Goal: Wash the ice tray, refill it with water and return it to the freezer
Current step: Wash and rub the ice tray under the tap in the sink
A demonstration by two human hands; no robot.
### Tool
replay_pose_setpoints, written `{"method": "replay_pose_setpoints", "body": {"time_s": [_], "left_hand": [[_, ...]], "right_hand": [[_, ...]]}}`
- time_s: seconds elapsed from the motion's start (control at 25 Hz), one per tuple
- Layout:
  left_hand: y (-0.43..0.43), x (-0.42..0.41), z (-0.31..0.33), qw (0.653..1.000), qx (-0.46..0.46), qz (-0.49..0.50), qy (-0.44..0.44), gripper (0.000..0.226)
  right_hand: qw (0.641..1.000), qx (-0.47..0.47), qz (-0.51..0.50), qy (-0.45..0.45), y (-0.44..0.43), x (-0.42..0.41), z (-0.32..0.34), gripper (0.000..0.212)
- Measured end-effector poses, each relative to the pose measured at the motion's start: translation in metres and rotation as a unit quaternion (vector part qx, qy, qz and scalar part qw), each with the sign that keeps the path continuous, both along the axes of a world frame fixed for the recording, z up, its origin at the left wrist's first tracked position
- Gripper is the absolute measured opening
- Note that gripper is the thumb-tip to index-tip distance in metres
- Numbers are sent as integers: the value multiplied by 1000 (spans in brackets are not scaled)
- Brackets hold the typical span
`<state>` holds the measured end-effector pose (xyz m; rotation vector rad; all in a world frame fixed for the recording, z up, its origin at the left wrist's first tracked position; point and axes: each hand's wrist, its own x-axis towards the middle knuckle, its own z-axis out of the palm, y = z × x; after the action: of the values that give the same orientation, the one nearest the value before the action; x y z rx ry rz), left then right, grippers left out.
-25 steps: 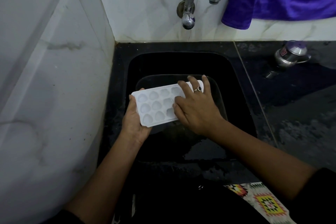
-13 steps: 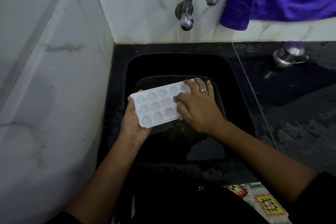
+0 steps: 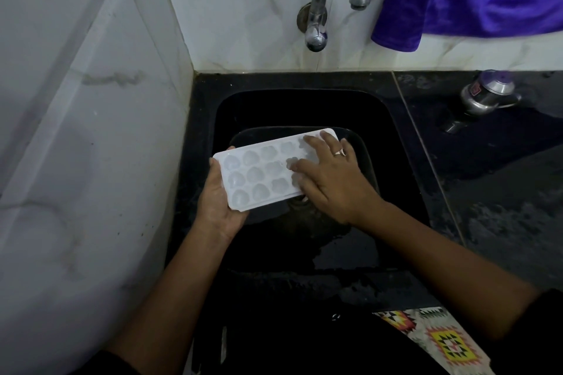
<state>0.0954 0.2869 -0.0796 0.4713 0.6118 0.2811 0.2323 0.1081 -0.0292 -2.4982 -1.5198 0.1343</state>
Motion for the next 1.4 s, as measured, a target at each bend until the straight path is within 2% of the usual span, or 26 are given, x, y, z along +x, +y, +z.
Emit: {"method": "replay_pose_setpoints", "body": {"time_s": [0.12, 0.28, 0.4, 0.56, 0.76, 0.88, 1.04, 1.12, 1.28, 1.32, 1.4], "left_hand": [[-10, 3, -3, 1000, 14, 1, 12, 71], [4, -5, -3, 999, 32, 27, 14, 70], [10, -7, 1, 997, 52, 51, 19, 60], [-5, -2, 5, 998, 54, 29, 31, 64], [1, -4, 4, 999, 39, 37, 5, 61], [-4, -1, 1, 998, 49, 34, 14, 58], [-1, -4, 10, 997, 49, 57, 13, 49], [-3, -3, 11, 997, 51, 52, 17, 51], [-9, -1, 9, 997, 66, 29, 27, 59], [-9, -2, 8, 997, 63, 26, 26, 60], [-10, -2, 6, 999, 48, 15, 18, 65]], "right_hand": [[999, -13, -44, -21, 5, -1, 1, 46], [1000, -20, 21, -1, -9, -2, -5, 51], [1000, -25, -6, 7, -30, 10, -8, 53], [998, -27, -59, 20, -21, 11, -5, 53], [999, -34, -32, -12, -16, 12, -6, 52], [997, -21, -74, -10, -10, 13, 0, 47], [999, -28, -22, -14, -13, 12, -1, 51], [998, -17, -50, -21, -11, 13, 0, 50], [995, -1, -79, 54, -2, 11, 5, 56], [996, 1, -71, 46, -4, 14, 6, 59], [997, -20, -48, -56, -6, 18, 7, 59]]}}
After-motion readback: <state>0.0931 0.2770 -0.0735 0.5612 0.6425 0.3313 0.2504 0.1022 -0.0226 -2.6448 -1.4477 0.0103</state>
